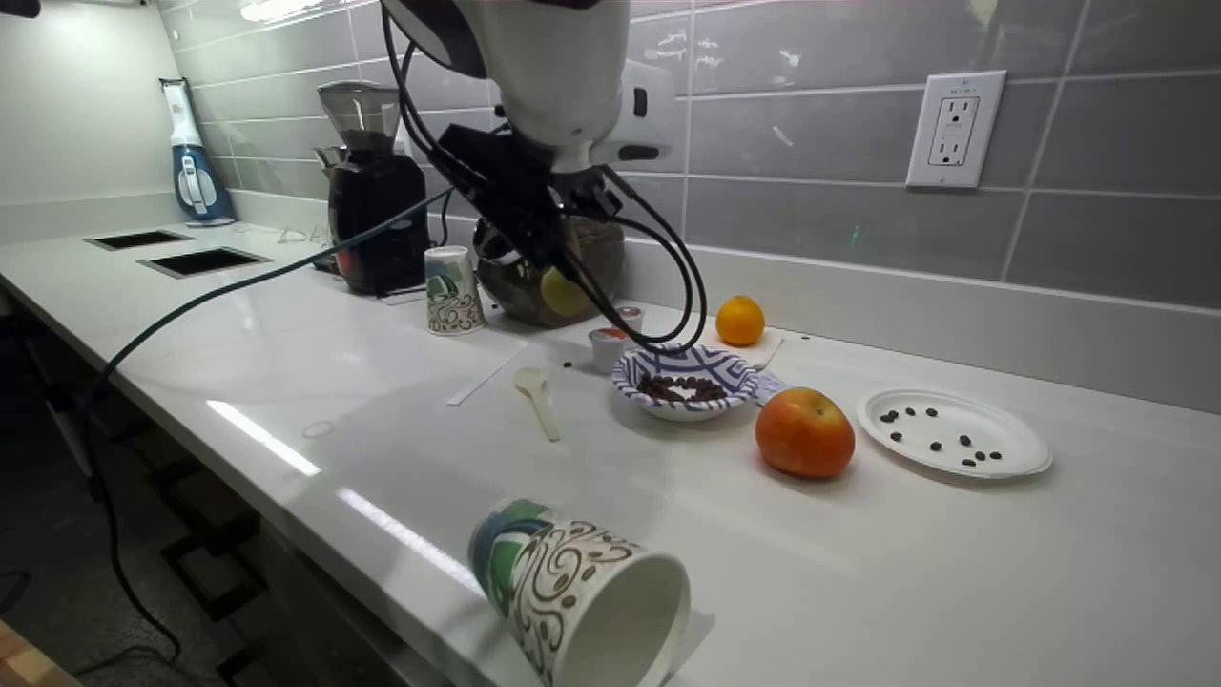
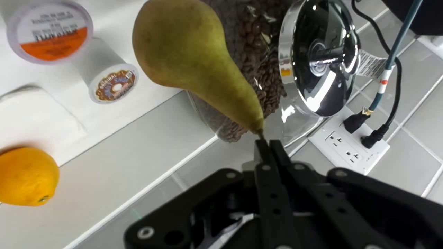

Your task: Move the pear forward

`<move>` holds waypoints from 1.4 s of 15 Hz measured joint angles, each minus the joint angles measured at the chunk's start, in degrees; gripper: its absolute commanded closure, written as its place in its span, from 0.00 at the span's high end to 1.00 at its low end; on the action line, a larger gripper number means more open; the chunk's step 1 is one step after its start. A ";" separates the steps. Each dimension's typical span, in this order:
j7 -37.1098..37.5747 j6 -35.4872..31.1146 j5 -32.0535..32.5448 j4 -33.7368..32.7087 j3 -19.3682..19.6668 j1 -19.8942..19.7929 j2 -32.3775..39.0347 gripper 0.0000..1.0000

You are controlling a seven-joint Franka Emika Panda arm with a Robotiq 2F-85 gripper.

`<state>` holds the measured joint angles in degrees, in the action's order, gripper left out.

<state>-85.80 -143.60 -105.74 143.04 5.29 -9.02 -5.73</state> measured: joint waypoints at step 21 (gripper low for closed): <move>0.21 -3.75 -0.06 13.10 -5.70 0.20 -12.41 0.01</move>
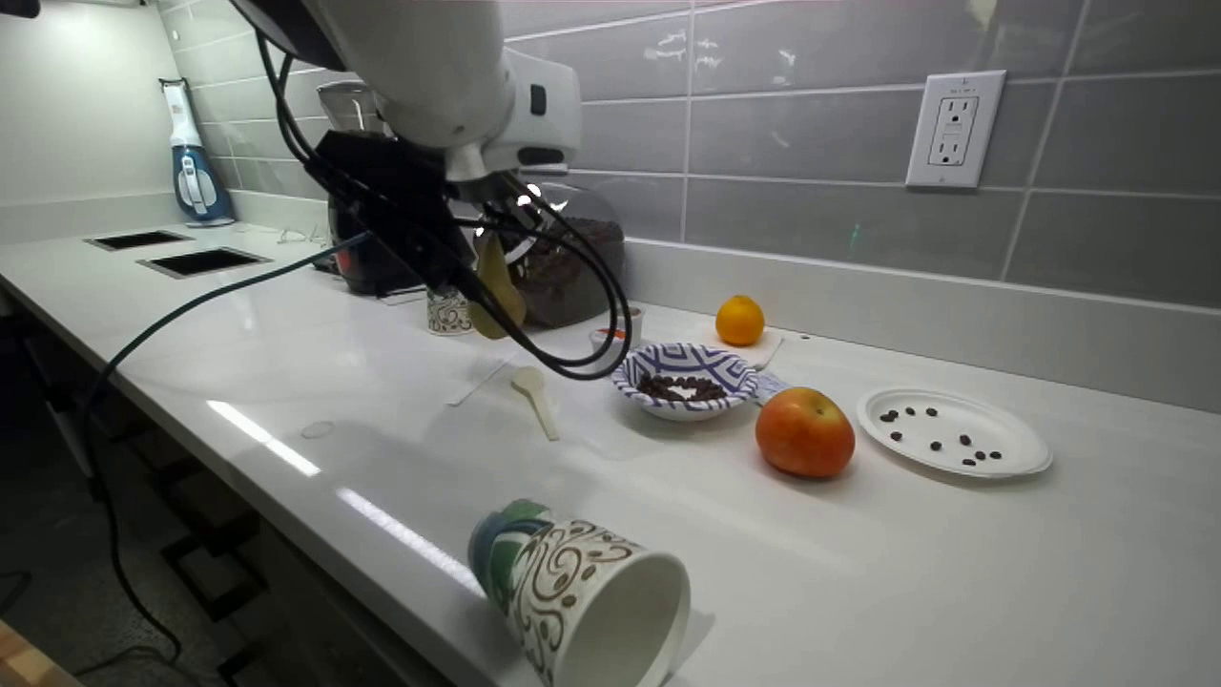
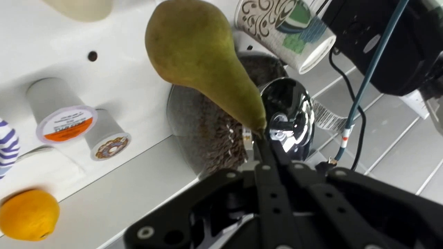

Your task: Move the pear forward

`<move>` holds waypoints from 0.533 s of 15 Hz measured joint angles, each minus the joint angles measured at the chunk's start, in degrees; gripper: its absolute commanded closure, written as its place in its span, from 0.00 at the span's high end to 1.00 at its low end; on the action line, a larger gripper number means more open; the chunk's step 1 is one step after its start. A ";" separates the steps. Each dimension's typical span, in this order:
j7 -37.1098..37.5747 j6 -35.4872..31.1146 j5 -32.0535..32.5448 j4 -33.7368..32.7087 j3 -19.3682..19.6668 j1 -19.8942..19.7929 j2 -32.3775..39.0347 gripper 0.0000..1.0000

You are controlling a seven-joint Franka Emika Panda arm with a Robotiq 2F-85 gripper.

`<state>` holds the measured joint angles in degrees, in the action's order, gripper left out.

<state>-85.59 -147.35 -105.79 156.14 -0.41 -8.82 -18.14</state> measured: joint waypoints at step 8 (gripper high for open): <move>2.39 -6.71 5.66 -0.18 -6.98 3.69 2.51 0.01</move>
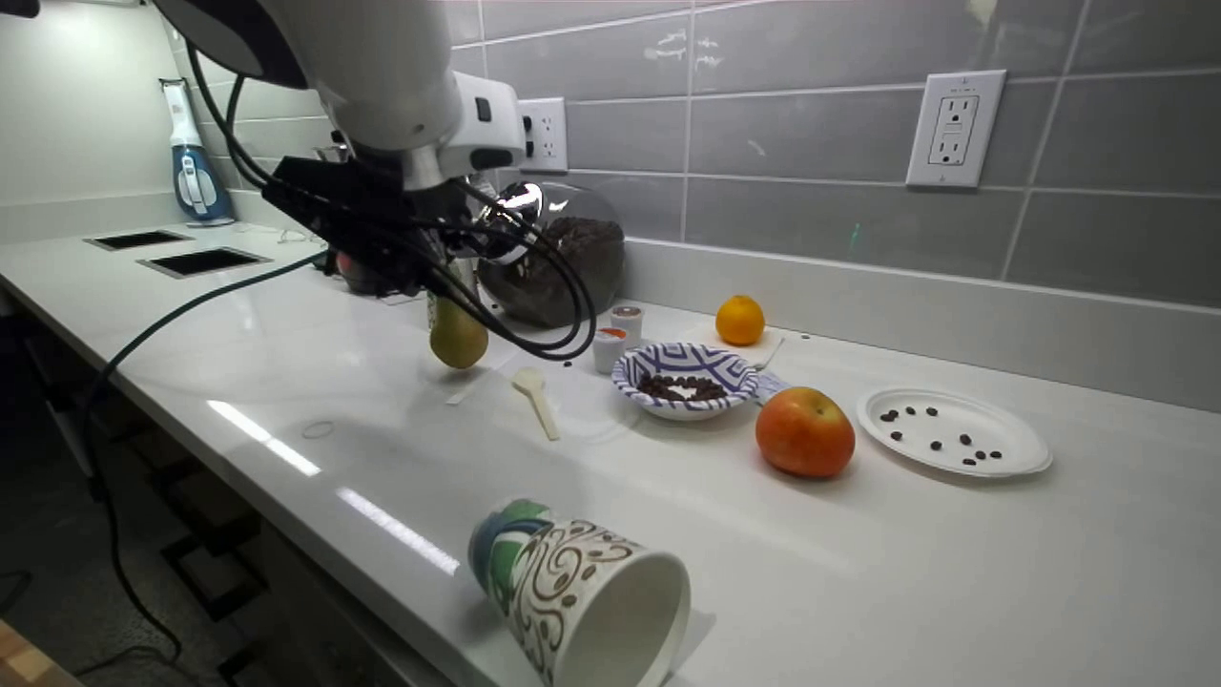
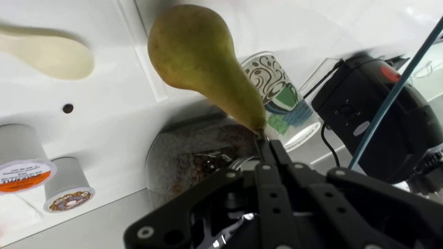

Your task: Move the pear forward

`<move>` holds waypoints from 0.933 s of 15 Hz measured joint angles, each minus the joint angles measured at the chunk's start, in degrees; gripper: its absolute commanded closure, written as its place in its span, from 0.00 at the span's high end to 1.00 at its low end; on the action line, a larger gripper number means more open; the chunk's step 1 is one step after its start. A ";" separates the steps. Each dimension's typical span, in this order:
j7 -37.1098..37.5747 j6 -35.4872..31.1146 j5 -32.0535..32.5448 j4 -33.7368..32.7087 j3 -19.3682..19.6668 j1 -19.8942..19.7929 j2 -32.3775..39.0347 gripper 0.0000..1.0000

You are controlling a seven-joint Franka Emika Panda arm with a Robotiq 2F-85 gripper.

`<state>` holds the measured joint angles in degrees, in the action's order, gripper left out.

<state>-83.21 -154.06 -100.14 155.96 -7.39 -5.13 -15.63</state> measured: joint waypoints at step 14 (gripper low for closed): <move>-0.09 -6.18 7.12 -6.18 -9.36 3.59 8.00 0.69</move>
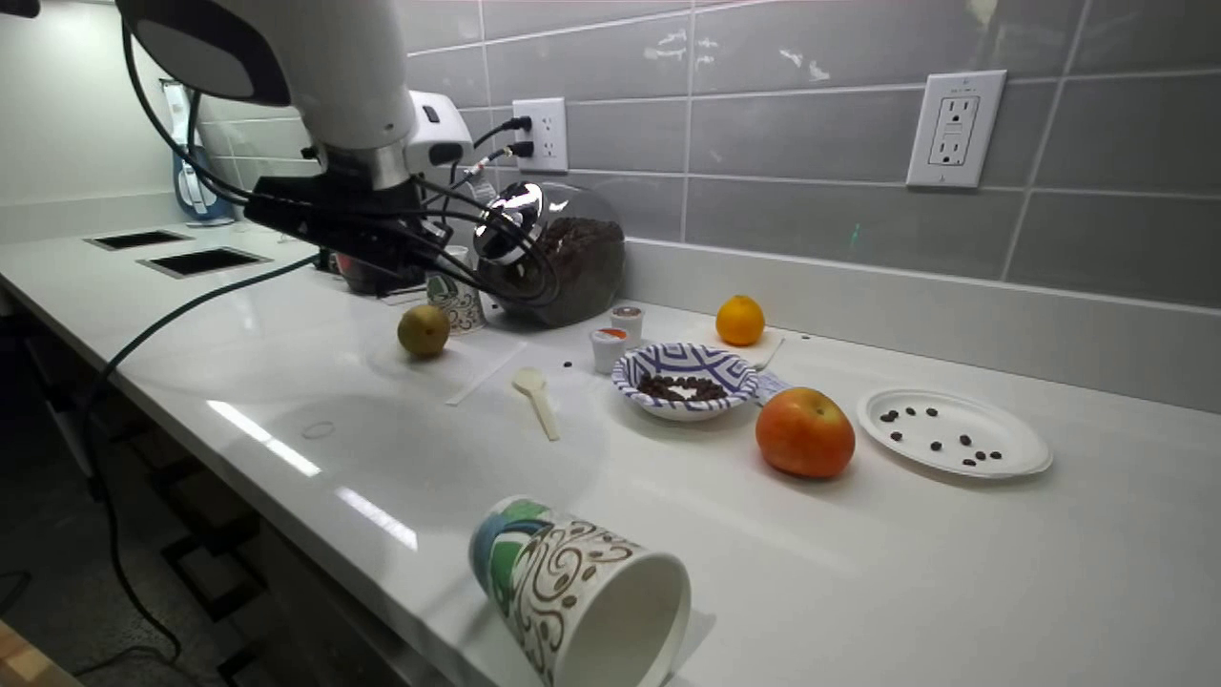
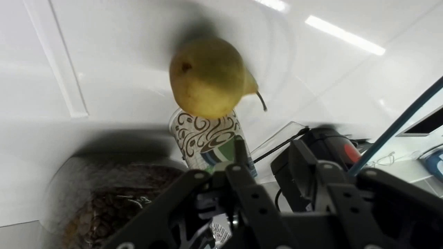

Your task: Move the pear forward

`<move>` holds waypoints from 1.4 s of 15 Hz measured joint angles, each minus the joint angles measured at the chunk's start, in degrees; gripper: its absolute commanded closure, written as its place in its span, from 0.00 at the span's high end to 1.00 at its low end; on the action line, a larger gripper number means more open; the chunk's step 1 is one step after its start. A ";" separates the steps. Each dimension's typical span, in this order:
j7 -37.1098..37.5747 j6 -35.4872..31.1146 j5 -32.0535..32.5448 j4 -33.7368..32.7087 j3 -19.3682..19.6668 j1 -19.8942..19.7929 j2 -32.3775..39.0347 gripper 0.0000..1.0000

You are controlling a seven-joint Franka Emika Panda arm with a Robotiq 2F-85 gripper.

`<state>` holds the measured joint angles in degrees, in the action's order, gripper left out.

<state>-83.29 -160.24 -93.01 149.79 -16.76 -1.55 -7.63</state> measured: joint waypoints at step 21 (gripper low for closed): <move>41.86 0.23 38.18 8.45 -10.90 -15.98 -10.61 1.00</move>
<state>-41.43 -160.01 -54.83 158.24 -27.65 -17.53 -18.23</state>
